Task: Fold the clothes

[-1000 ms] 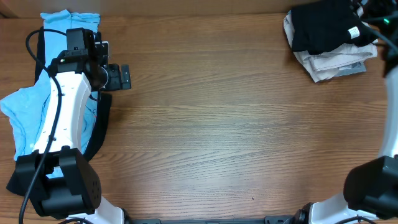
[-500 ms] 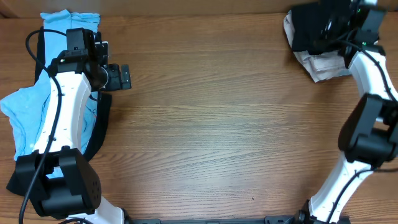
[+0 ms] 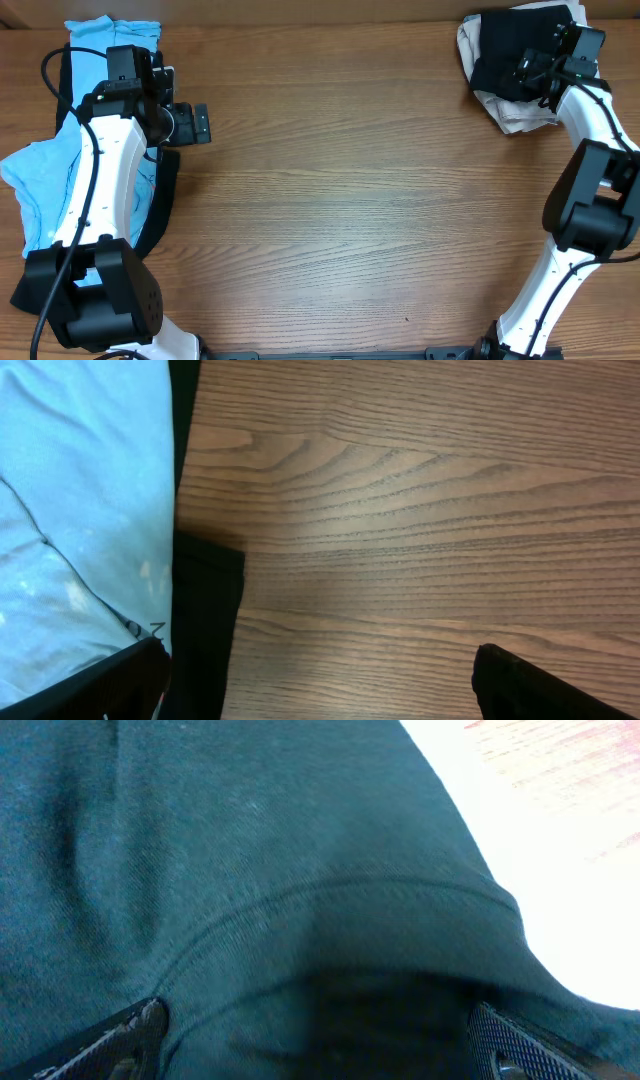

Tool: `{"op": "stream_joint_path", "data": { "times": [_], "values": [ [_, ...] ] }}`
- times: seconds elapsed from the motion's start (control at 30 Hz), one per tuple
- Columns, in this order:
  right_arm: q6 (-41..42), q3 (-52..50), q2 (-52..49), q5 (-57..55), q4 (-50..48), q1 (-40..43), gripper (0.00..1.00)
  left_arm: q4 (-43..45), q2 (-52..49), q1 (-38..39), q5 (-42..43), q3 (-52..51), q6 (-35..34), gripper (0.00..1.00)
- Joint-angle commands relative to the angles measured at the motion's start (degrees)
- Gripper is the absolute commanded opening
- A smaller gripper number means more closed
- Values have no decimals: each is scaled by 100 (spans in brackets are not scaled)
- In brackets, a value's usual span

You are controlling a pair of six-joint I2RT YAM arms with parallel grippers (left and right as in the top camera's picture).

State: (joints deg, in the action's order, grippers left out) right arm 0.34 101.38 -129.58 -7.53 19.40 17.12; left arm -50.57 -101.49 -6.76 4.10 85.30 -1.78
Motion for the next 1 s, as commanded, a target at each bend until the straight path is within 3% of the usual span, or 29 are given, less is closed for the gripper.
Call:
{"op": "stream_joint_path", "data": {
  "times": [0.0, 0.17, 0.5, 0.73, 0.97],
  "values": [
    [210, 302, 1062, -142, 313, 28, 100, 0, -42, 4, 39, 111, -122, 100],
    [584, 682, 2747, -142, 1388, -212, 100, 2, -42, 2, 39, 111, -122, 100],
    [588, 702, 5313, -142, 1416, -973, 100, 2, -42, 4, 39, 111, -122, 100],
    [588, 702, 6146, -144, 1423, -1025, 100, 2, -42, 4, 39, 111, -122, 100],
    [586, 702, 6369, -144, 1438, -1029, 100, 2, -42, 4, 39, 111, -122, 100]
  ]
}}
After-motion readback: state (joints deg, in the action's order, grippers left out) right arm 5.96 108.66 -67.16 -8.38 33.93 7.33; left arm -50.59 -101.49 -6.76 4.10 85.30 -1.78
